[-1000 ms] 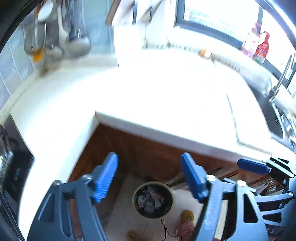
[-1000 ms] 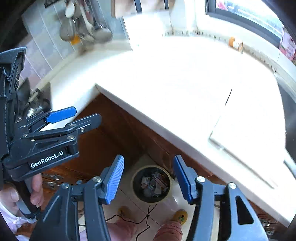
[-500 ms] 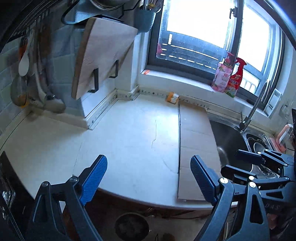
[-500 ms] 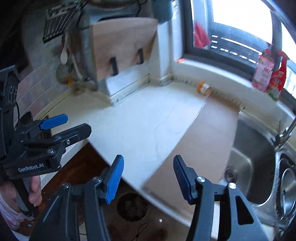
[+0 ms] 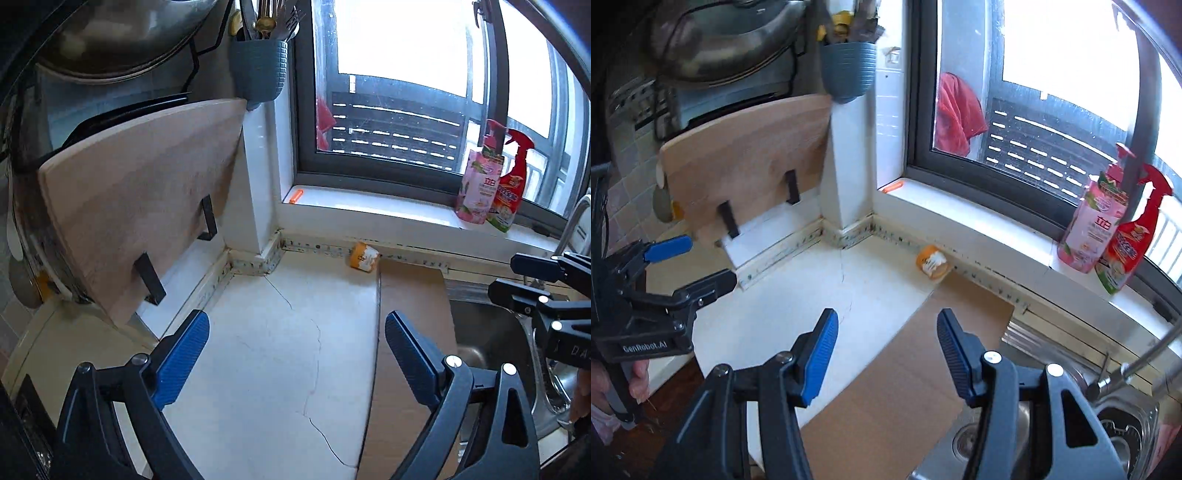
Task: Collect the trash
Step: 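Reach the right tool toward the orange paper cake cup by the window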
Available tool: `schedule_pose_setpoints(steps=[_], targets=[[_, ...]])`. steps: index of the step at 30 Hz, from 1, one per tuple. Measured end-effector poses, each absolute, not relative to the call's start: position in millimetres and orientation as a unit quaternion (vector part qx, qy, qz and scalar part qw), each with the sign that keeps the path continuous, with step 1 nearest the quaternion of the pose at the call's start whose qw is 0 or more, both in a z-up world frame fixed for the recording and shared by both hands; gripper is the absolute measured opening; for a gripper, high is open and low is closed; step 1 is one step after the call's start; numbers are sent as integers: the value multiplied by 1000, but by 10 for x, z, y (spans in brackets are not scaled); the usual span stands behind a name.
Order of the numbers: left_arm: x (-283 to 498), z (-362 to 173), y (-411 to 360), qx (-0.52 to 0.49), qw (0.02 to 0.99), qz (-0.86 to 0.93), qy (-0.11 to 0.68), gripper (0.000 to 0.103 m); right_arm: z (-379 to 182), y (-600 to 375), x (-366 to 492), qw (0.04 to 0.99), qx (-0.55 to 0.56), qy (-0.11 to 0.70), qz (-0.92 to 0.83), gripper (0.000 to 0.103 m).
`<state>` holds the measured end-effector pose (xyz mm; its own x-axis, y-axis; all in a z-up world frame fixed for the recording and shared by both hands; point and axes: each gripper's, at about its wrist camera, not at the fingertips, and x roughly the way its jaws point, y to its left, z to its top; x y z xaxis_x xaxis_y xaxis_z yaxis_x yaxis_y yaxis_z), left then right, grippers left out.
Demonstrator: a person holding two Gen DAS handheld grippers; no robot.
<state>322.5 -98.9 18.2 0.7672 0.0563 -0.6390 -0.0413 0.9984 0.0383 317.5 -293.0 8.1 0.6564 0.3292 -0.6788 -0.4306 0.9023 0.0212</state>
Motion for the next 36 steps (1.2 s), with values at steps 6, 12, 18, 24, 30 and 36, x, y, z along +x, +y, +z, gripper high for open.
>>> schedule_pose_setpoints(steps=[6,12,18,24,30,36], targets=[[3993,97,-1066,33,935,43,350,95,-86,-2997,4167,890,-18,393,231,57],[4681,-288,-982,19,921,60,385,95,-593,-2865,5053,875,14,425,231,63],[5131,-801,-744,-20,902,84,423,95,-1196,-2677,5661,867,-35,455,200,63],[5371,-1250,-642,-18,886,103,451,95,-1615,-2569,5959,861,-78,470,179,63],[5540,-1470,-647,-20,880,105,464,95,-1780,-2462,6070,861,-108,465,172,63],[5666,-1564,-706,-2,875,117,470,95,-1925,-2364,6136,852,-130,479,170,63]])
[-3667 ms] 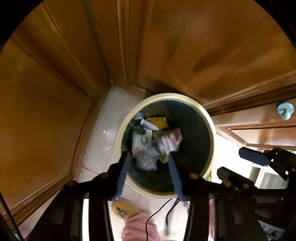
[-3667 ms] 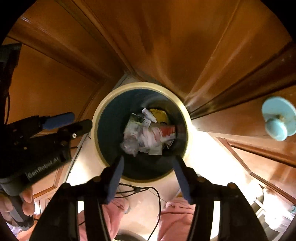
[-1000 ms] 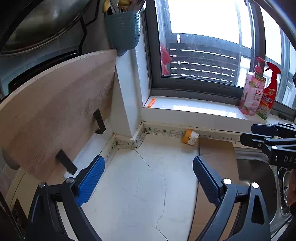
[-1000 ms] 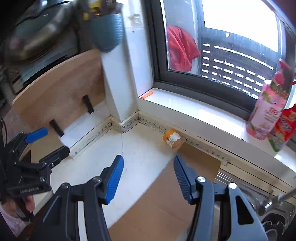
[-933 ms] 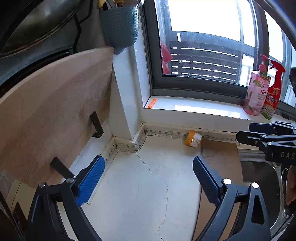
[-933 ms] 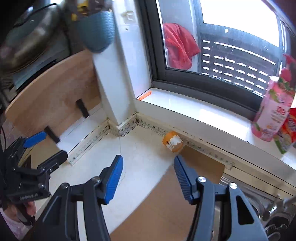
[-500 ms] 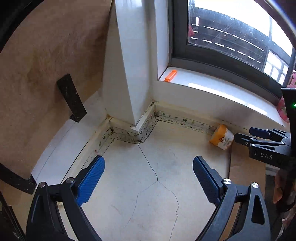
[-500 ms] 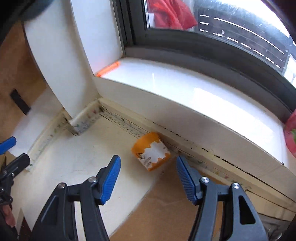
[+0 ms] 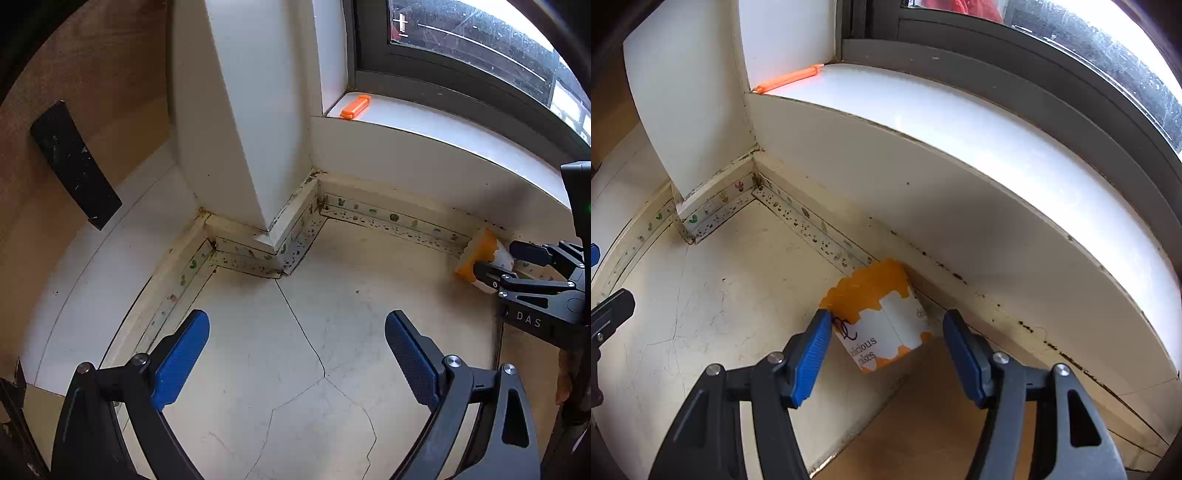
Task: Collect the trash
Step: 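Reach the right tool toward the orange paper cake cup by the window, then close the right tool on the orange paper cake cup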
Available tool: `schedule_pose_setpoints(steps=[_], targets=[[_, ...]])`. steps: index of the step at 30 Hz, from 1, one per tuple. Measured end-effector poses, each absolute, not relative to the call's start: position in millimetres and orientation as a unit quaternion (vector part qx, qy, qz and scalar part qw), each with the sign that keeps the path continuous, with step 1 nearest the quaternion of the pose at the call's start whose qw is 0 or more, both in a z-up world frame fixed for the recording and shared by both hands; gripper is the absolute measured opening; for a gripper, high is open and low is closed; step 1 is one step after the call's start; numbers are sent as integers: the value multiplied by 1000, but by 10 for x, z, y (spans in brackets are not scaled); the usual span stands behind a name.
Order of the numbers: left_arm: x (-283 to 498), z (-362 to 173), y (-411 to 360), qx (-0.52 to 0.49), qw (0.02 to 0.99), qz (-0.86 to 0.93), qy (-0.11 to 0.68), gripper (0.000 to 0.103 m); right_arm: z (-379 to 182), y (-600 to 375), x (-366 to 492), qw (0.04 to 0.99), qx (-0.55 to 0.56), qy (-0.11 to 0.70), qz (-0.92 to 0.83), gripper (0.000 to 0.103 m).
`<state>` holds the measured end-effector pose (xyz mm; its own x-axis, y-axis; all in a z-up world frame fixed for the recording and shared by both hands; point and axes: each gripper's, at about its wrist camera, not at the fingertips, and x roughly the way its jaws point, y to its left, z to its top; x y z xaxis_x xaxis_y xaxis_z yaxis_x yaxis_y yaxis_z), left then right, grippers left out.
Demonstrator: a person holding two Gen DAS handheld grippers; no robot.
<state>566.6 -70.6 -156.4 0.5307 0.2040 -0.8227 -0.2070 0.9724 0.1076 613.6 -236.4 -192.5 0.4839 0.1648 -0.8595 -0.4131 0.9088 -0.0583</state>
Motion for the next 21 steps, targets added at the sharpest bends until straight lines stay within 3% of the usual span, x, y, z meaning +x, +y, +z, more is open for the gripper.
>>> schedule_pose_setpoints(steps=[12,21], targets=[[5757,-1642,-658,6,867,163,471,95,-1930,-2281,5992,854,-157,474,144,56],[5426,-1431,-657,2,873,151,463,95,-1570,-2451,5573,862,-112,466,168,56]])
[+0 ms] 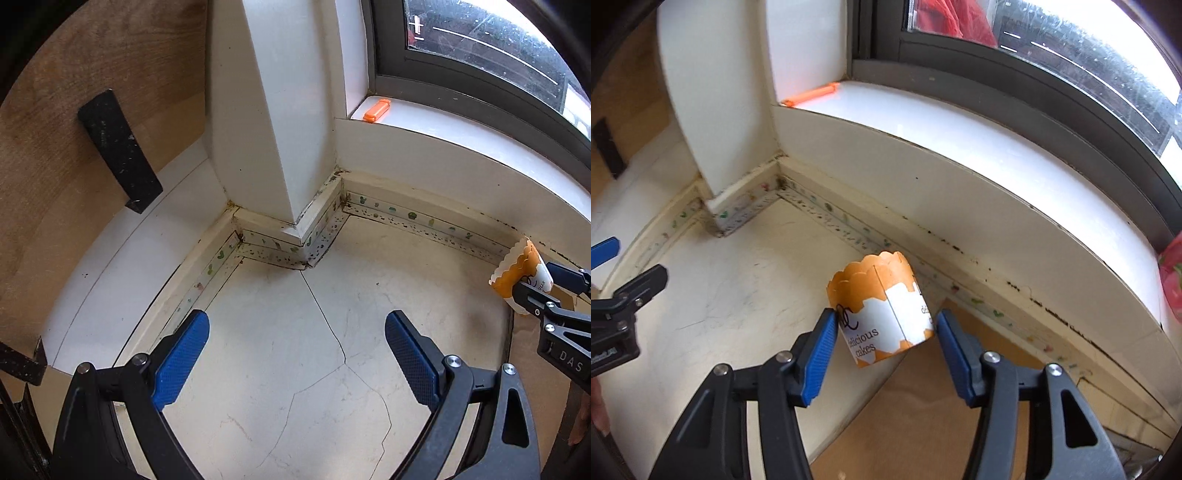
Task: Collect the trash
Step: 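Close the right tool on the orange paper cake cup, then carry the cake cup in the right tool off the counter over the bin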
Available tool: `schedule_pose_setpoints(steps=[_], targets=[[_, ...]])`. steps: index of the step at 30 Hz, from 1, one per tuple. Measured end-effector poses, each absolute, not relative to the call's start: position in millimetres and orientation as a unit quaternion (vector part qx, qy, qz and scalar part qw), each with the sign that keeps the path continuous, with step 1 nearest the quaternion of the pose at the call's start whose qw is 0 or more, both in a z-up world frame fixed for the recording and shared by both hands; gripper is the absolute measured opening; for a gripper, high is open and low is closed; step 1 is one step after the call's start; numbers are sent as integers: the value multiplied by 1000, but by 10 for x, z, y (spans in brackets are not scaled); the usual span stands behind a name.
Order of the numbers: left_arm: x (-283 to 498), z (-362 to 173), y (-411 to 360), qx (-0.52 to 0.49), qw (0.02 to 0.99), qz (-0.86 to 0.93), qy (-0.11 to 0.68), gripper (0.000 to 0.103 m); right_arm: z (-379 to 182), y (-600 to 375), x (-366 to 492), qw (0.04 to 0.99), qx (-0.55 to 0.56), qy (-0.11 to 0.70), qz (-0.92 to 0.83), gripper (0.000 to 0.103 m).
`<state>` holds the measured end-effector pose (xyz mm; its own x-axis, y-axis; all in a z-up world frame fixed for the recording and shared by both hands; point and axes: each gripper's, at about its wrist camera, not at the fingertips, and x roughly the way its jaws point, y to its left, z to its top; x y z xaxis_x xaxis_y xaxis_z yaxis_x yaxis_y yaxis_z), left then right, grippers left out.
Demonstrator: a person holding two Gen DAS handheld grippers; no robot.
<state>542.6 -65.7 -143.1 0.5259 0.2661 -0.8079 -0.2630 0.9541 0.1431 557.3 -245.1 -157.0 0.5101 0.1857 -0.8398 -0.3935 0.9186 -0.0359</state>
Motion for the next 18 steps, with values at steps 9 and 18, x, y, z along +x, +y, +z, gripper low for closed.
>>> schedule_pose_setpoints(steps=[9,18], targets=[[4675,-972,-789,17,890,114,442,95,-1035,-2589,4649,866,-77,442,223,56],[3505,-463,-962,19,901,47,431,95,-529,-2510,3462,860,-53,432,267,56]])
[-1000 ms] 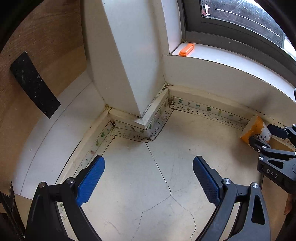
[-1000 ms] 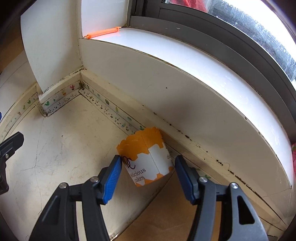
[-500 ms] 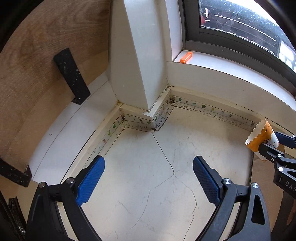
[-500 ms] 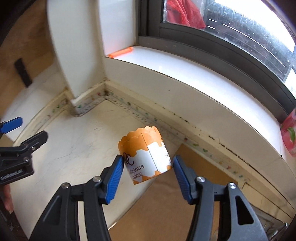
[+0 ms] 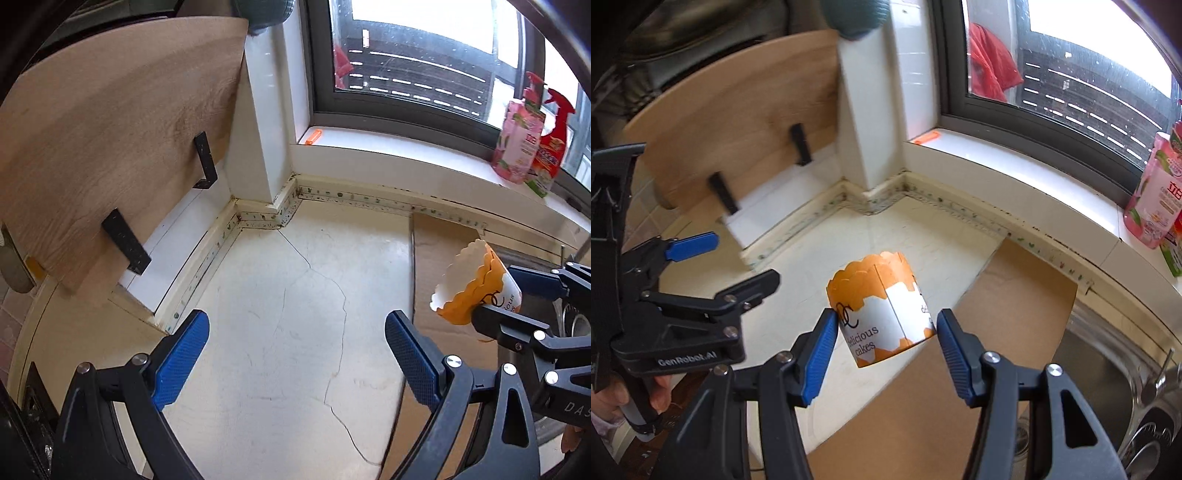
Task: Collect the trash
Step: 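Carry the cake cup in the right tool off the counter over the bin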
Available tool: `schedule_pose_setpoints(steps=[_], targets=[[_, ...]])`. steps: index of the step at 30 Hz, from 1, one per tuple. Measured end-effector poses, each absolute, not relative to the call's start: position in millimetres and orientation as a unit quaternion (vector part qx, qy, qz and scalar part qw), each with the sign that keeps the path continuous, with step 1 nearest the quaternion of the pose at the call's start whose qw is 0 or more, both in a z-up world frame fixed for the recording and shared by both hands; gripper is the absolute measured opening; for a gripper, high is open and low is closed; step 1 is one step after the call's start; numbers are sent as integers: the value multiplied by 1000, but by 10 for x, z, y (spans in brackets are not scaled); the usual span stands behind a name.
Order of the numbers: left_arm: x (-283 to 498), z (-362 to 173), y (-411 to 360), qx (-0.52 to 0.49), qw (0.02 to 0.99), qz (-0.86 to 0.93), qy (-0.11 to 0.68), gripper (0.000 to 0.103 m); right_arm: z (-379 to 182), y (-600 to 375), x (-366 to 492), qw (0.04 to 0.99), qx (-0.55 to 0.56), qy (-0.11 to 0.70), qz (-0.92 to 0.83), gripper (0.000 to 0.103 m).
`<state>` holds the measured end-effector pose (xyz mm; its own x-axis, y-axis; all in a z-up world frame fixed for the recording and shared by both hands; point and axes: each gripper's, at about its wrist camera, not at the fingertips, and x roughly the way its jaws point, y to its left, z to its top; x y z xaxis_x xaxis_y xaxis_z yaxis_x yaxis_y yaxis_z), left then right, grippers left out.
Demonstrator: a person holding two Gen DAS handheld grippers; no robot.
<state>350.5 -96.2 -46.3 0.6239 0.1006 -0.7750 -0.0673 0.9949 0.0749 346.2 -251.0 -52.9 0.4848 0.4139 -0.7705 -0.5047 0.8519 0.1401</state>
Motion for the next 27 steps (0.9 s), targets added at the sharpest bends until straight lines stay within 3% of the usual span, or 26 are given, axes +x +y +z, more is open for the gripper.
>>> schedule_pose_setpoints(steps=[14,27], targets=[[1751,-72,-691,-33,900,-11,434,95,-66,-2299,1687,848,-45,415,325,56],[602,-390,-248,-26,901,7,434,95,-389,-2058,729,836,-9,422,349,56]])
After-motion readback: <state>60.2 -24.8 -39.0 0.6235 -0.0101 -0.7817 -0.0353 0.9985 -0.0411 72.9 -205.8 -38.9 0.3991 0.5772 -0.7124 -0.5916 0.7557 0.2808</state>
